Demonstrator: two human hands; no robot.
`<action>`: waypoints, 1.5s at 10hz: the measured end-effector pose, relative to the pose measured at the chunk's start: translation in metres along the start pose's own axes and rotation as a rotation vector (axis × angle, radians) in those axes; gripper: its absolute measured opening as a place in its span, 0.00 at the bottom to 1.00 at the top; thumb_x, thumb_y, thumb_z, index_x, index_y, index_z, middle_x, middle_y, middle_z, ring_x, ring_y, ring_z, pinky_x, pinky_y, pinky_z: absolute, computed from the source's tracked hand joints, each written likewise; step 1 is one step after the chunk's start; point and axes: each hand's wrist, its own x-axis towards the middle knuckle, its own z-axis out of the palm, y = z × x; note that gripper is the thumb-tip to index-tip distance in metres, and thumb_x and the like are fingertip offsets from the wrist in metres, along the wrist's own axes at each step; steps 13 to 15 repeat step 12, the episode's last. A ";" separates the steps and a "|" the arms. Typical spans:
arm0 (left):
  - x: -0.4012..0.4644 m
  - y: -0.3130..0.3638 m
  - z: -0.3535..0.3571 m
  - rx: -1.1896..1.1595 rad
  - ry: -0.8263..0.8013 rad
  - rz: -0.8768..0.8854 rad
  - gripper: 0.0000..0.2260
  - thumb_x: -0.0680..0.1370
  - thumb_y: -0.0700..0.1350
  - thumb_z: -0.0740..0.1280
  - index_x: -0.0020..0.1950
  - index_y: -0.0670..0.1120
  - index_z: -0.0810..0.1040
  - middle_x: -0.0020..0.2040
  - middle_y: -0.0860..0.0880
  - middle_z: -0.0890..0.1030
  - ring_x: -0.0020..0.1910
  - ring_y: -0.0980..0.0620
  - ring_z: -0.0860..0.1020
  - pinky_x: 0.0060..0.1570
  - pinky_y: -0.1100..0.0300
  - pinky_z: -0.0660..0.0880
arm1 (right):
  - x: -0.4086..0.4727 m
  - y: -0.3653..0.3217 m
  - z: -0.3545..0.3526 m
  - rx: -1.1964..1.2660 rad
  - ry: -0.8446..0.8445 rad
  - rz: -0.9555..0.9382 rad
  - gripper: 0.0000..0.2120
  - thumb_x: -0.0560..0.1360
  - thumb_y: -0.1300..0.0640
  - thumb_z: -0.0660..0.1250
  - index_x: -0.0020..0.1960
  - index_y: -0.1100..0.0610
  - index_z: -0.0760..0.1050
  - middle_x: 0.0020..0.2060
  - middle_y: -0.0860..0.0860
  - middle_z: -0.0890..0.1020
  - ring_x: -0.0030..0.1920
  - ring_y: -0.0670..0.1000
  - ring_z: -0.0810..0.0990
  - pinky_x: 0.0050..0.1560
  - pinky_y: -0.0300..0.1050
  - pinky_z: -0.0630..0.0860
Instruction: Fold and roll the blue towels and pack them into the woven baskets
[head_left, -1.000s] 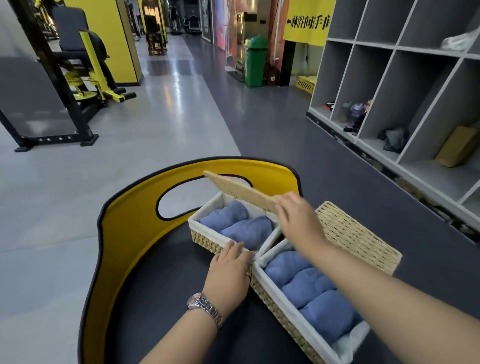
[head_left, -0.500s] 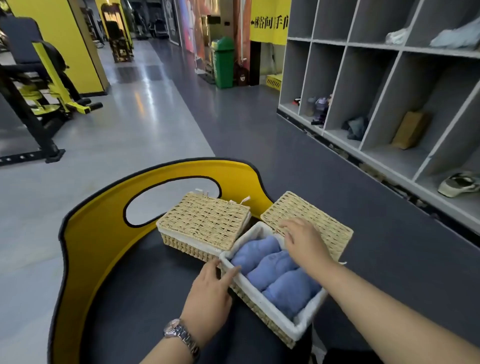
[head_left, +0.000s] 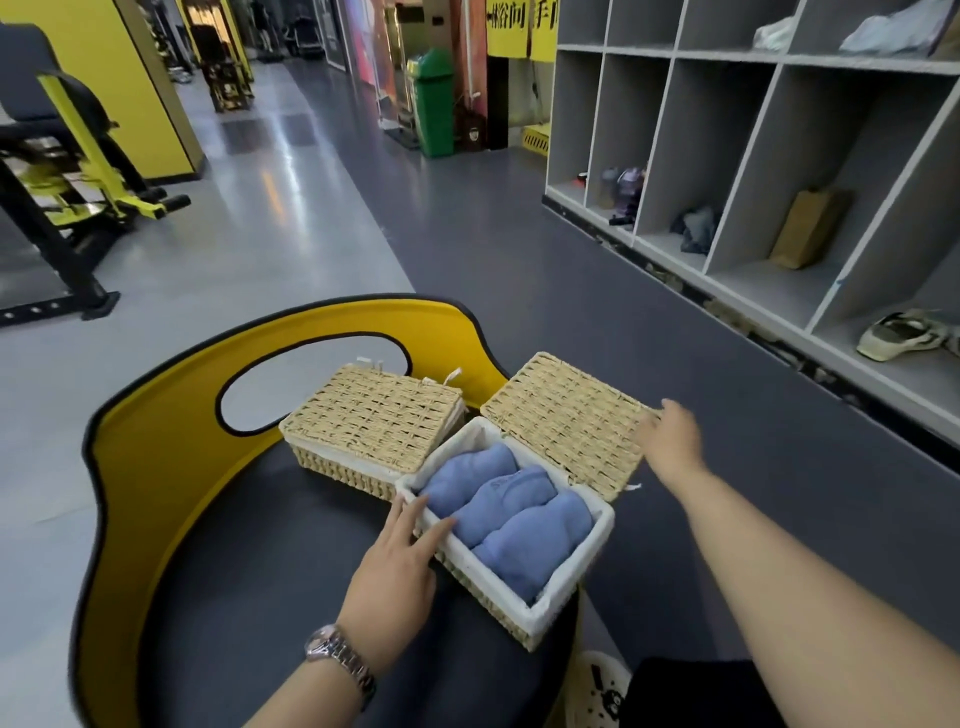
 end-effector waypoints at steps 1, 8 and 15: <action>-0.001 0.005 -0.001 0.000 -0.015 -0.015 0.28 0.72 0.38 0.62 0.71 0.55 0.68 0.77 0.47 0.58 0.77 0.43 0.51 0.60 0.54 0.75 | -0.017 -0.024 -0.029 0.043 0.111 -0.191 0.16 0.79 0.59 0.58 0.65 0.63 0.71 0.61 0.58 0.73 0.58 0.56 0.75 0.58 0.44 0.68; -0.017 0.027 -0.020 -0.096 -0.196 -0.160 0.30 0.75 0.39 0.58 0.76 0.48 0.55 0.78 0.51 0.48 0.62 0.50 0.74 0.43 0.62 0.72 | -0.215 -0.042 0.014 -0.478 -0.371 -0.859 0.15 0.77 0.49 0.60 0.60 0.55 0.72 0.59 0.48 0.73 0.61 0.51 0.67 0.64 0.47 0.69; -0.061 0.043 -0.106 -0.523 -0.136 -0.317 0.17 0.81 0.55 0.55 0.35 0.49 0.68 0.29 0.52 0.67 0.25 0.54 0.63 0.28 0.59 0.62 | -0.232 -0.072 -0.037 -0.057 -0.642 -0.353 0.16 0.79 0.56 0.57 0.33 0.54 0.69 0.31 0.48 0.74 0.33 0.47 0.73 0.36 0.41 0.71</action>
